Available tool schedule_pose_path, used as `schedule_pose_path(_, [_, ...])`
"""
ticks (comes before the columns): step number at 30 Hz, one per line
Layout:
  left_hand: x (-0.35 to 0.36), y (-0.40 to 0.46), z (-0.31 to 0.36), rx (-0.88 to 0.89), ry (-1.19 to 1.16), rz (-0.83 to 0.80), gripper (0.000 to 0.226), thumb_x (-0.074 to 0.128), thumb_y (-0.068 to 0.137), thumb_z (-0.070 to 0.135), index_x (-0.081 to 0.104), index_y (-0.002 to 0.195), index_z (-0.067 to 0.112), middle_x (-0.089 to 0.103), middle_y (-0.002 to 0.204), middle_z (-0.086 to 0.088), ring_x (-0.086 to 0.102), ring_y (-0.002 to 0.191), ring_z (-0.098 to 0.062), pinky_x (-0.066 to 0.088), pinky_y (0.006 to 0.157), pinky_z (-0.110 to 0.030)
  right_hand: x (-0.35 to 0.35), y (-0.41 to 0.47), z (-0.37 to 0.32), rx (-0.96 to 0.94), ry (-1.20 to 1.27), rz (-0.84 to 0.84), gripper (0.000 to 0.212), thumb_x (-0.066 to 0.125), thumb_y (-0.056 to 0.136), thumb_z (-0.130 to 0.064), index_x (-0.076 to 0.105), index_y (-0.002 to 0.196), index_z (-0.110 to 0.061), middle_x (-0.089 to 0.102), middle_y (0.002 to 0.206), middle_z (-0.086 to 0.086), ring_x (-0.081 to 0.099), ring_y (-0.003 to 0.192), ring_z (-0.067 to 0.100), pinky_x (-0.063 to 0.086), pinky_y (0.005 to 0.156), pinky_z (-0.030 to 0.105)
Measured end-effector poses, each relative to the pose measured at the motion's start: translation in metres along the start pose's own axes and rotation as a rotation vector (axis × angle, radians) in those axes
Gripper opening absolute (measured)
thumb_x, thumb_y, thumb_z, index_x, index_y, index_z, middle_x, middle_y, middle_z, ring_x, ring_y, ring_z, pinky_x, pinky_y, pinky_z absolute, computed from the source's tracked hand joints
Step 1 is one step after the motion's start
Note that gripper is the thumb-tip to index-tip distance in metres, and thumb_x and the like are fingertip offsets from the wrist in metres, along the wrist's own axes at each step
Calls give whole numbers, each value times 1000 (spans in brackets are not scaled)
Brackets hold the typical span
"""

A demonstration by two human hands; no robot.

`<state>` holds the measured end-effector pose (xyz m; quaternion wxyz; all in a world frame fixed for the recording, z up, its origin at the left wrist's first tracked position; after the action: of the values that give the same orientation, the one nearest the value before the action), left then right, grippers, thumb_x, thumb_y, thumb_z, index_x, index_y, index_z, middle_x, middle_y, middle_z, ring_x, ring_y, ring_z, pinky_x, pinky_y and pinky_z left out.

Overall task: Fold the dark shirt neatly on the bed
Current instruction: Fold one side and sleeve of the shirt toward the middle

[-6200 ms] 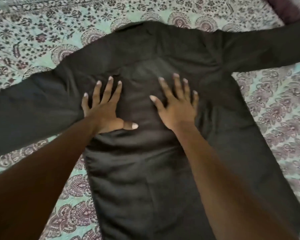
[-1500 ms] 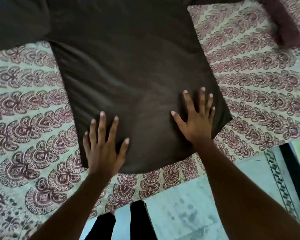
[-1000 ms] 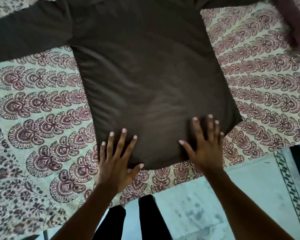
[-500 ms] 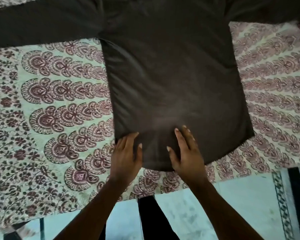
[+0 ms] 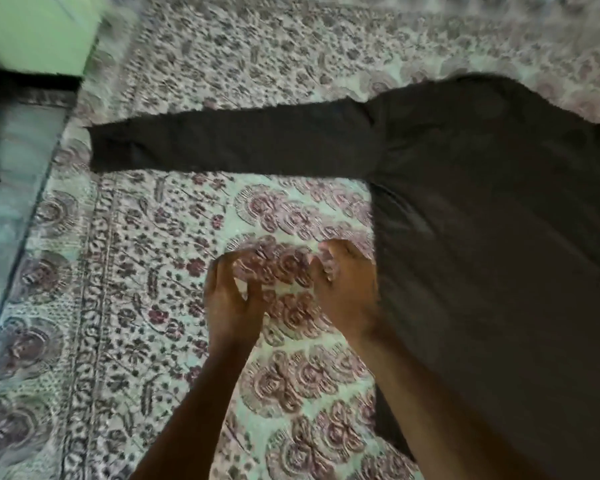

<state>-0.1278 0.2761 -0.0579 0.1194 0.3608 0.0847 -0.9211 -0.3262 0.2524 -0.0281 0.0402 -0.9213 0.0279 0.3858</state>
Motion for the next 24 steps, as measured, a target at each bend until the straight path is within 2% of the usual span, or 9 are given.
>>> schedule_pose_path(2, [-20, 33, -25, -2, 61, 16, 48, 63, 94, 16, 51, 140, 13, 58, 137, -12, 59, 122, -29, 51, 99, -44, 24, 23, -32, -50, 6, -40, 30, 63, 100, -22, 67, 125, -6, 71, 116, 10, 69, 104, 21, 57, 87, 28])
schedule_pose_path(4, [-44, 71, -49, -34, 116, -13, 53, 58, 92, 24, 49, 143, 13, 56, 142, -12, 57, 127, -35, 51, 103, -52, 56, 49, -65, -92, -1, -55, 30, 64, 99, -24, 67, 125, -8, 72, 115, 9, 68, 106, 19, 55, 88, 26])
schedule_pose_path(7, [-65, 121, -74, -26, 297, -124, 72, 61, 94, 36, 33, 158, 18, 34, 165, -9, 37, 149, -32, 32, 122, -53, 99, 87, -104, -110, -12, -62, 26, 64, 100, -24, 71, 120, -10, 75, 114, 7, 70, 104, 18, 57, 89, 29])
schedule_pose_path(10, [-79, 156, -111, -11, 447, -173, 89, 44, 93, 61, 16, 166, 19, 10, 175, -3, 11, 161, -27, 10, 129, -51, 145, 126, -138, -162, -31, -91, 25, 64, 97, -21, 72, 116, -7, 75, 110, 11, 71, 102, 23, 61, 87, 38])
schedule_pose_path(13, [-81, 163, -136, 48, 481, -178, 92, 30, 90, 70, 16, 166, 21, 5, 176, -2, 7, 162, -27, 13, 129, -55, 189, 165, -165, -262, -76, -151, 29, 64, 93, -19, 69, 117, -3, 70, 111, 17, 67, 106, 33, 59, 86, 48])
schedule_pose_path(16, [-73, 161, -145, 117, 527, -208, 89, 24, 96, 74, 3, 167, 25, -9, 175, -1, -8, 162, -26, 1, 129, -52, 230, 194, -187, -336, -263, -262, 38, 66, 98, -21, 62, 134, -10, 57, 133, 12, 53, 125, 35, 51, 99, 51])
schedule_pose_path(19, [-74, 164, -146, 118, 511, -223, 90, 26, 95, 76, 3, 166, 26, -9, 175, -1, -11, 161, -26, -2, 126, -51, 258, 211, -192, -404, -467, -371, 46, 62, 101, -29, 52, 146, -19, 43, 148, 7, 40, 136, 32, 40, 107, 53])
schedule_pose_path(21, [-75, 165, -147, 110, 483, -232, 91, 28, 93, 77, 4, 166, 27, -8, 176, 0, -10, 161, -25, 0, 127, -53, 262, 217, -192, -444, -557, -356, 43, 62, 101, -27, 52, 143, -20, 42, 145, 7, 41, 131, 33, 41, 102, 53])
schedule_pose_path(24, [-77, 164, -145, 97, 462, -242, 96, 38, 90, 76, 4, 166, 30, -7, 176, 2, -8, 162, -24, 2, 127, -54, 259, 226, -195, -444, -580, -303, 29, 61, 96, -9, 57, 125, -13, 49, 132, 10, 48, 120, 34, 48, 95, 52])
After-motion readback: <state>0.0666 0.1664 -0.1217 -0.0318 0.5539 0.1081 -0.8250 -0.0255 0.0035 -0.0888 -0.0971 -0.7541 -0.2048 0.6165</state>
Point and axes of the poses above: each hand's wrist, its own y-axis towards the middle knuckle, its own x-axis out of the palm, z = x × y, the point moved 5 cm from there along y, towards the middle knuckle
